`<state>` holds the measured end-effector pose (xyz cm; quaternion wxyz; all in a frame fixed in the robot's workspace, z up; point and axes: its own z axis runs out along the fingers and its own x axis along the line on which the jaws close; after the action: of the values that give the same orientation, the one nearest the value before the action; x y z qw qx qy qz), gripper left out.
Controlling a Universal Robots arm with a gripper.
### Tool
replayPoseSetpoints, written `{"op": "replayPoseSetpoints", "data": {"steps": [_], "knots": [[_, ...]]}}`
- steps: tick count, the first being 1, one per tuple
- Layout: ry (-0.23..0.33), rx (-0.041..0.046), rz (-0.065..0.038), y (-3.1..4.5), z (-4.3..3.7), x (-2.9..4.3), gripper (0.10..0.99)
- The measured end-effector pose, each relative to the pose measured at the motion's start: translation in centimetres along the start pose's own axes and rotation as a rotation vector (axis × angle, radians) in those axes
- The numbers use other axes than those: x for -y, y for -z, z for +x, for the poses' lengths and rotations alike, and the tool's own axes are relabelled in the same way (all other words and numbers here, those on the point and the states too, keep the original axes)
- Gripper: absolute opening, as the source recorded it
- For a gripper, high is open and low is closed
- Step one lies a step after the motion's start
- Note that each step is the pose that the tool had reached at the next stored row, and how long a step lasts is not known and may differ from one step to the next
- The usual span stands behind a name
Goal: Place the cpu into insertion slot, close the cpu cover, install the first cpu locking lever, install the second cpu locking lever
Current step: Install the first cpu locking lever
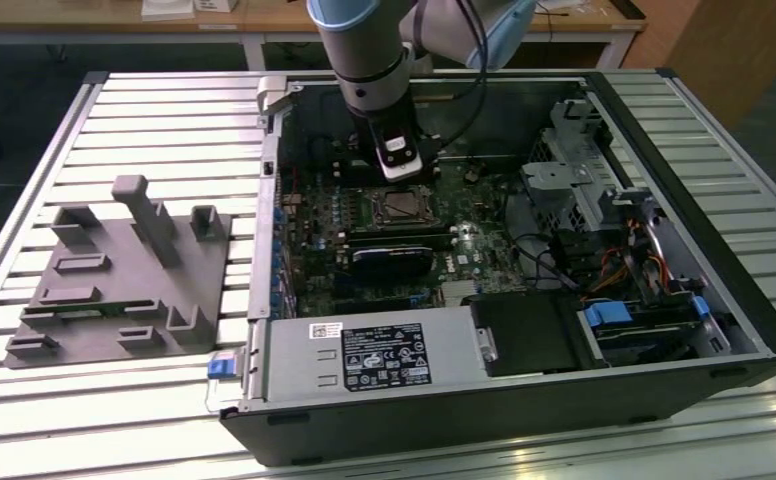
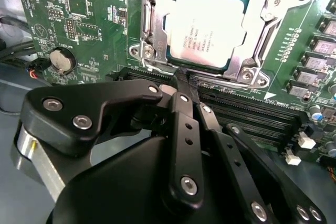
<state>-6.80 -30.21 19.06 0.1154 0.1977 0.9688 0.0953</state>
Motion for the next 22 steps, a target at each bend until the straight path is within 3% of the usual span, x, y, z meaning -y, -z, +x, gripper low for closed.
{"op": "replayPoseSetpoints", "data": {"steps": [9, 22], "knots": [[0.000, 0.0008, 0.002, -0.14, 0.00, 0.05, 0.106], [0.000, -0.0039, 0.003, -0.25, -0.80, -0.30, 0.106]]}}
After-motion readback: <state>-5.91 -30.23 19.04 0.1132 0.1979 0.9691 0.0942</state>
